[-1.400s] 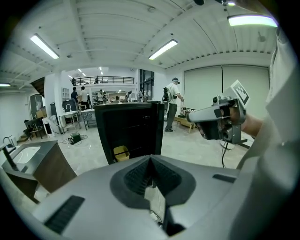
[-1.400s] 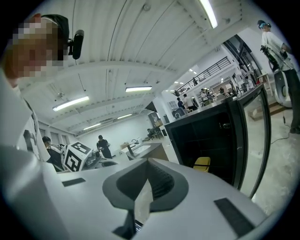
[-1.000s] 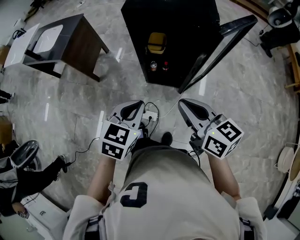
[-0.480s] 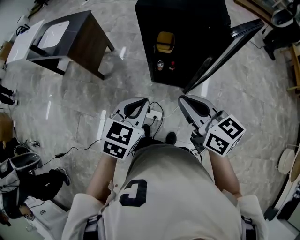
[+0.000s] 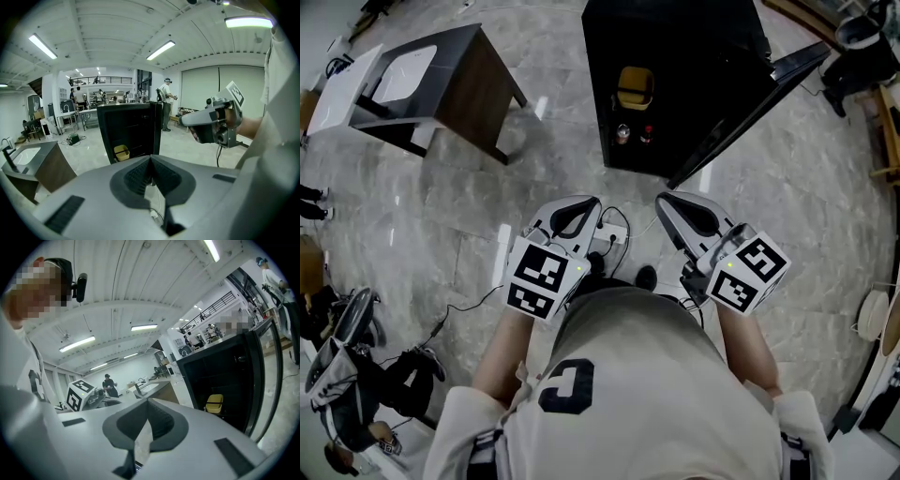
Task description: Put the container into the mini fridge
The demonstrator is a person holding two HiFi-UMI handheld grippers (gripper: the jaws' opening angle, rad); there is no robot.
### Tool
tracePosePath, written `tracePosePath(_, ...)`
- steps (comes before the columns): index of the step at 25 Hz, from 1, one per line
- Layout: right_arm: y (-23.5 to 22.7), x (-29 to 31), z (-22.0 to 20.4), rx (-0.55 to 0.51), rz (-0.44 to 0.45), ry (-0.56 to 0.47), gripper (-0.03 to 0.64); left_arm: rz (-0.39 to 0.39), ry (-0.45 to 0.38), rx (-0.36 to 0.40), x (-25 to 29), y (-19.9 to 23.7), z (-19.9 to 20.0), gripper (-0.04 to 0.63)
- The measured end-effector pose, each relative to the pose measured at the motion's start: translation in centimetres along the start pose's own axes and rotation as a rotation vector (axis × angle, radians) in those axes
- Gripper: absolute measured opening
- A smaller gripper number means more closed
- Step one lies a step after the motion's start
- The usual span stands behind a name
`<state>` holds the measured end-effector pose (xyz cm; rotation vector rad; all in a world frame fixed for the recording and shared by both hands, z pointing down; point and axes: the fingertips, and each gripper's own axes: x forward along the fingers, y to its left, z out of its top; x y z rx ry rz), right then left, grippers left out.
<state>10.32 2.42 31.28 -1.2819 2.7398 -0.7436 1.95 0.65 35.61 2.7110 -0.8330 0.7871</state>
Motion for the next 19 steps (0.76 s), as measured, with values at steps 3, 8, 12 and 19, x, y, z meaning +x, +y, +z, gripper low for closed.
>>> tracePosePath(3, -0.2, 0.3, 0.0, -0.002, -0.013, -0.004, 0.028, -0.009, -0.006, 0.01, 0.3, 0.5, 0.2, 0.055)
tracePosePath(8, -0.3, 0.4, 0.3, -0.014, -0.028, -0.017, 0.028, -0.02, -0.02, 0.016, 0.5, 0.8, 0.4, 0.055)
tracePosePath(12, -0.1, 0.6, 0.9, -0.017, -0.038, -0.03, 0.029, -0.022, -0.033, 0.019, 0.1, 1.4, 0.8, 0.055)
tracePosePath(19, 0.4, 1.7, 0.9, -0.03, -0.052, -0.029, 0.028, -0.035, -0.042, 0.014, -0.1, 2.5, 0.5, 0.055)
